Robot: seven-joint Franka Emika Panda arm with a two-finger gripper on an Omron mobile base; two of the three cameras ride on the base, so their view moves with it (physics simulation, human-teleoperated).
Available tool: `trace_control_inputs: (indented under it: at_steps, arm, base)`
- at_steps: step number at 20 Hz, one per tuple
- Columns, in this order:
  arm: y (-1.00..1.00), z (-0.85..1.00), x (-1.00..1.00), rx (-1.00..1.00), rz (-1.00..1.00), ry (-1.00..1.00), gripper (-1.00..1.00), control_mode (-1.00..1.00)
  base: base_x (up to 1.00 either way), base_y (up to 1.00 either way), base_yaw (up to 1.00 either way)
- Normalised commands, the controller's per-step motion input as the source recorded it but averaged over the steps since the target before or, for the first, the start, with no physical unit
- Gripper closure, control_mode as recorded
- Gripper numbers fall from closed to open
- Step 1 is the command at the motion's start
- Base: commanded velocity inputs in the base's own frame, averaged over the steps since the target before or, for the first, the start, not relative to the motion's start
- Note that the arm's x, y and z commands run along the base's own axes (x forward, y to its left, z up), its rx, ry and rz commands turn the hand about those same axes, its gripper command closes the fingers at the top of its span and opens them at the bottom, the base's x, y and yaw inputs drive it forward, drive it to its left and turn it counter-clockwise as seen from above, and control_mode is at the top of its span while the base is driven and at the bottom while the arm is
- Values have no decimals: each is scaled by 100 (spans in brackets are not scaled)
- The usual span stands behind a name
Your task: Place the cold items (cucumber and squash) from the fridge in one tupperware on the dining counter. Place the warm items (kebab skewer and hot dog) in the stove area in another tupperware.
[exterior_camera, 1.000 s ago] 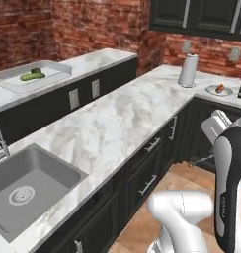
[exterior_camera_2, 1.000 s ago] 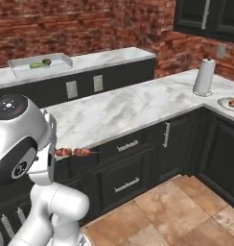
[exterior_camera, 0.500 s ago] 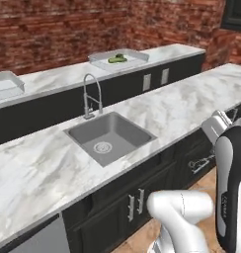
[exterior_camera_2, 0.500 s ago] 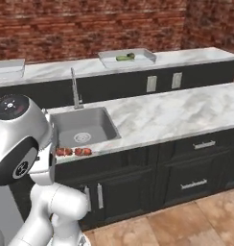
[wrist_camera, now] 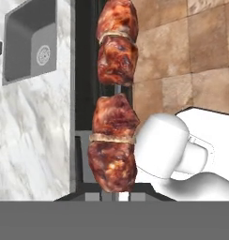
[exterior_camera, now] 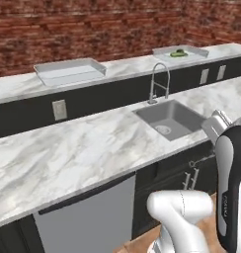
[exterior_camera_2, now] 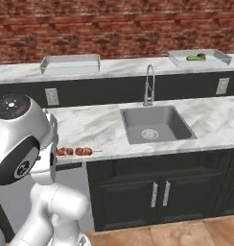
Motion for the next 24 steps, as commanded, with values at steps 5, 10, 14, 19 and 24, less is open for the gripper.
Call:
trace_control_inputs:
  at_steps: [5, 10, 14, 19, 24]
  arm:
    - [0, 0, 0, 0, 0, 0, 100, 100]
    - [0, 0, 0, 0, 0, 0, 100, 100]
    - [0, 0, 0, 0, 0, 0, 100, 100]
    - [0, 0, 0, 0, 0, 0, 100, 100]
    - [0, 0, 0, 0, 0, 0, 100, 100]
  base:
    - [-69, 100, 32]
    - [-55, 100, 28]
    - [-36, 100, 18]
    - [-11, 100, 4]
    - [0, 100, 0]
